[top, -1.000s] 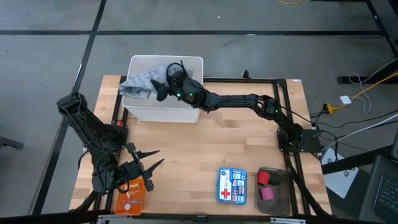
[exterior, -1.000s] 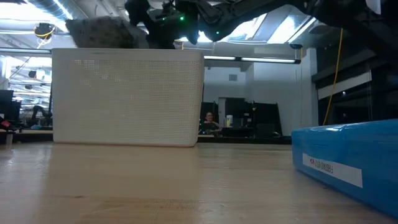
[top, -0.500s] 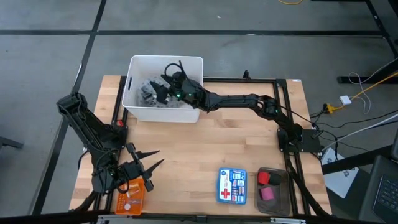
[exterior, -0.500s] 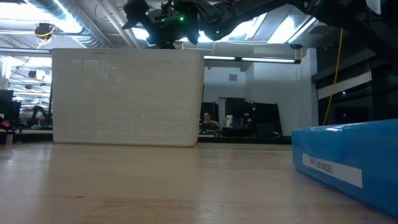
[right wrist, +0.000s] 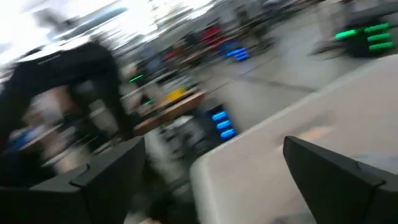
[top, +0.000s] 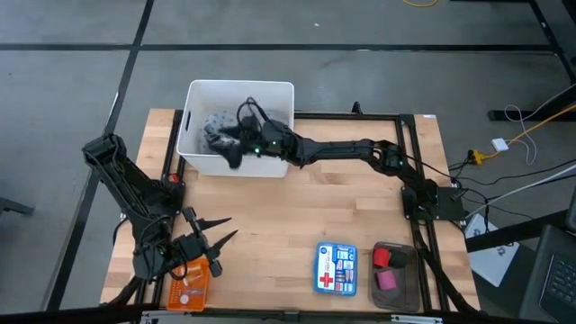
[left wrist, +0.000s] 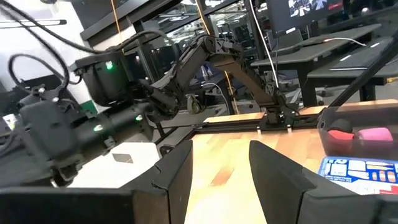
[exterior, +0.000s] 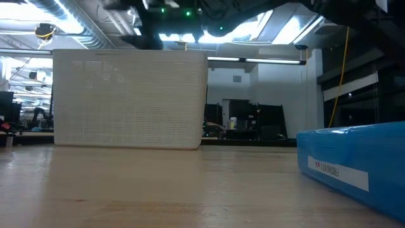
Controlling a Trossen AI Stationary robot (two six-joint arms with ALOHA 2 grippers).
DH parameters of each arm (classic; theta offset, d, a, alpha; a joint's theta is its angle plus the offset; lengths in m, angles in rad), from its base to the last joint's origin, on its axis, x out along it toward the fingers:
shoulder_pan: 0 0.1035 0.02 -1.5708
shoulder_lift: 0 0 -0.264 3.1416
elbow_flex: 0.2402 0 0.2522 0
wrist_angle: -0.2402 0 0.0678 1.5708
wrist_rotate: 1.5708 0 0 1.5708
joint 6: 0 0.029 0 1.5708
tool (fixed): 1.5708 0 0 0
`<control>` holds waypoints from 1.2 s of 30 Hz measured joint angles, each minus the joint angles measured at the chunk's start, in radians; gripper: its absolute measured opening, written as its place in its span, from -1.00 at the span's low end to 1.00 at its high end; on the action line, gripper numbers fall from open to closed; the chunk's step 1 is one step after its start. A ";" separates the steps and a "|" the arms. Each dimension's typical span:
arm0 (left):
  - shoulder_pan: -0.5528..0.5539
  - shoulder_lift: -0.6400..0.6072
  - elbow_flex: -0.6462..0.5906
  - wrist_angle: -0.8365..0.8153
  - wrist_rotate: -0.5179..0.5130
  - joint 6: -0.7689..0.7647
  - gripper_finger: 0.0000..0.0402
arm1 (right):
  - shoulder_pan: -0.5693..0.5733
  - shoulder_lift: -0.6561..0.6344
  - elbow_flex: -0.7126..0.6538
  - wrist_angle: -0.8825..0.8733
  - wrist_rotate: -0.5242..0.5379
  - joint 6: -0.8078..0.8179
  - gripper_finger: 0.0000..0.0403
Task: Pick & place medical supplies in basket/bin
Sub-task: Return to Home Position
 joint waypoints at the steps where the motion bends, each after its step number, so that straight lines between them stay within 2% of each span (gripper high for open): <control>1: -0.003 0.000 0.000 0.000 0.000 0.001 -0.23 | 0.008 -0.001 0.000 0.004 -0.048 -0.013 0.87; 3: -0.006 0.000 0.000 0.002 0.021 0.009 -0.23 | 0.023 -0.015 -0.003 0.000 -0.126 -0.054 0.82; 7: -0.021 -0.007 0.000 0.011 0.104 0.053 -0.23 | 0.051 -0.059 -0.002 0.000 -0.213 -0.150 0.69; 11: -0.030 -0.020 0.000 0.015 0.100 0.071 -0.23 | 0.080 -0.125 -0.002 -0.093 -0.323 -0.202 0.44; 15: -0.037 -0.020 0.000 0.014 0.110 0.088 -0.23 | 0.113 -0.202 -0.001 -0.203 -0.400 -0.251 -0.05; 19: -0.037 -0.021 0.000 0.014 0.140 0.097 -0.23 | 0.152 -0.262 0.000 -0.315 -0.451 -0.312 -0.74; 21: -0.037 -0.021 0.000 0.014 0.158 0.104 -0.23 | 0.171 -0.286 0.000 -0.364 -0.474 -0.337 -0.92; 26: -0.036 -0.021 0.000 0.029 0.220 0.159 -0.33 | 0.226 -0.329 0.000 -0.463 -0.497 -0.343 -0.95; 29: -0.036 -0.021 0.000 0.029 0.218 0.231 -0.60 | 0.266 -0.341 -0.001 -0.498 -0.494 -0.358 -0.97; 32: -0.045 -0.021 0.000 0.039 0.200 0.238 -0.91 | 0.309 -0.345 -0.001 -0.500 -0.493 -0.348 -0.98; 36: -0.129 -0.023 0.012 0.099 0.131 0.302 -0.99 | 0.360 -0.372 -0.002 -0.531 -0.502 -0.333 -0.97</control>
